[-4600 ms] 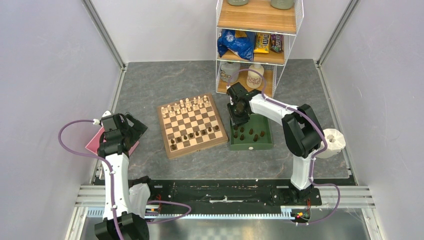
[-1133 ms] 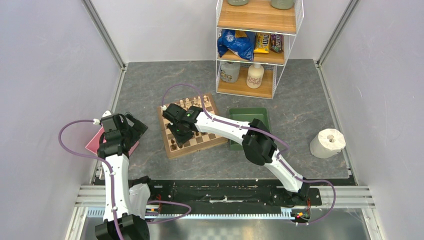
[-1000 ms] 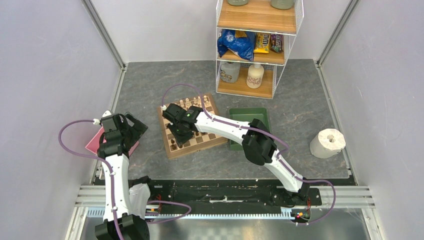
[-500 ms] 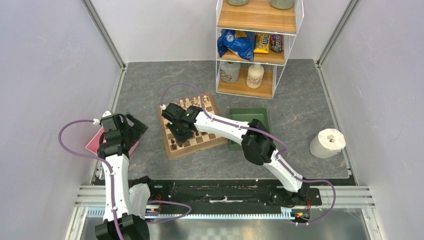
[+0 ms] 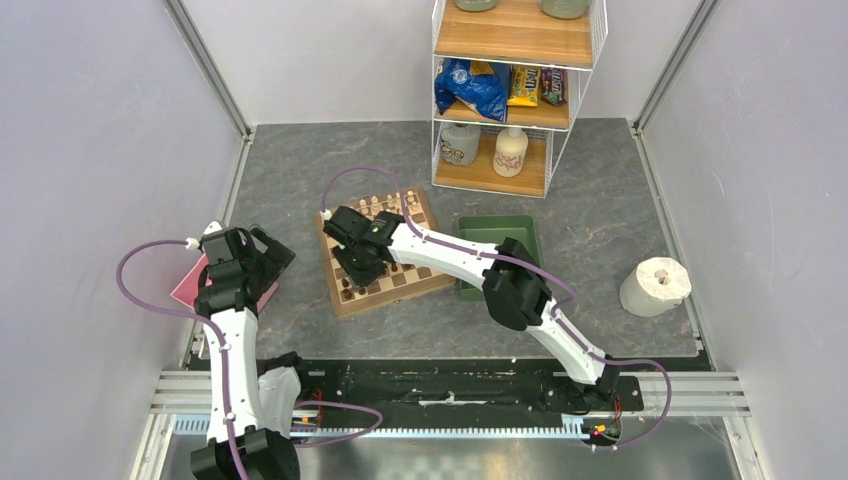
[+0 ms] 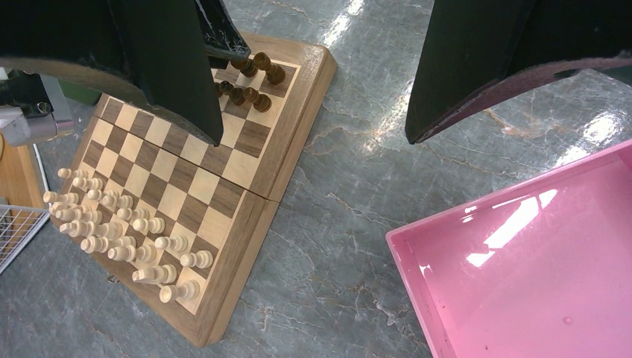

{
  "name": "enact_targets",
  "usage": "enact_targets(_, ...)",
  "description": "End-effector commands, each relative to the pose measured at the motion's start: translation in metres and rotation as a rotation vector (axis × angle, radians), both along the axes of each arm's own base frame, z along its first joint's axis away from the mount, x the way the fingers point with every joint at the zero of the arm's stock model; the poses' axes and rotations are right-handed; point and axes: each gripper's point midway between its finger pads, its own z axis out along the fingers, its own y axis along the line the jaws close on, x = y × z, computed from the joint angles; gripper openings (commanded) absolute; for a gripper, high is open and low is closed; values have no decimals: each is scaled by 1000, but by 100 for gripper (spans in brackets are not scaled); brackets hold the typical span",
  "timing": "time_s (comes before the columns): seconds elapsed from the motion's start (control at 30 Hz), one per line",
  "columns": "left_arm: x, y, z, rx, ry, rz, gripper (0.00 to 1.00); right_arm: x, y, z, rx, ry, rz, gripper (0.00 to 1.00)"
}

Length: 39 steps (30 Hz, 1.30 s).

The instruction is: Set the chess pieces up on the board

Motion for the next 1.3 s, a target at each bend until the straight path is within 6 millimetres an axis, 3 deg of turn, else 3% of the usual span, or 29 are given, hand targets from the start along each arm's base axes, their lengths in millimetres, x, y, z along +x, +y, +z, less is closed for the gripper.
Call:
enact_targets(0.0,8,1,12,6,-56,-4,100,1,12,20,54,-23,21,39)
enact_targets(0.2,8,2,12,7,-55,-2,100,1,10,39,81,-45,25,42)
enact_targets(0.5,8,2,12,7,-54,-2,100,7,-15,93,144,-139,9,48)
enact_targets(0.63,8,2,12,6,-52,-2,100,25,-53,109,130,-205,-73,50)
enact_targets(0.7,8,2,11,6,-51,-3,100,39,-83,111,109,-226,-147,50)
enact_targets(0.87,8,2,10,2,-47,-3,100,75,-176,101,62,-226,-379,50)
enact_targets(1.0,8,3,10,1,-45,0,100,90,-242,82,5,-206,-535,50)
enact_targets(1.13,9,2,9,-5,-44,-1,100,94,-281,59,-33,-143,-627,50)
enact_targets(1.27,9,2,7,-8,-36,-2,99,95,-300,45,-50,-100,-679,49)
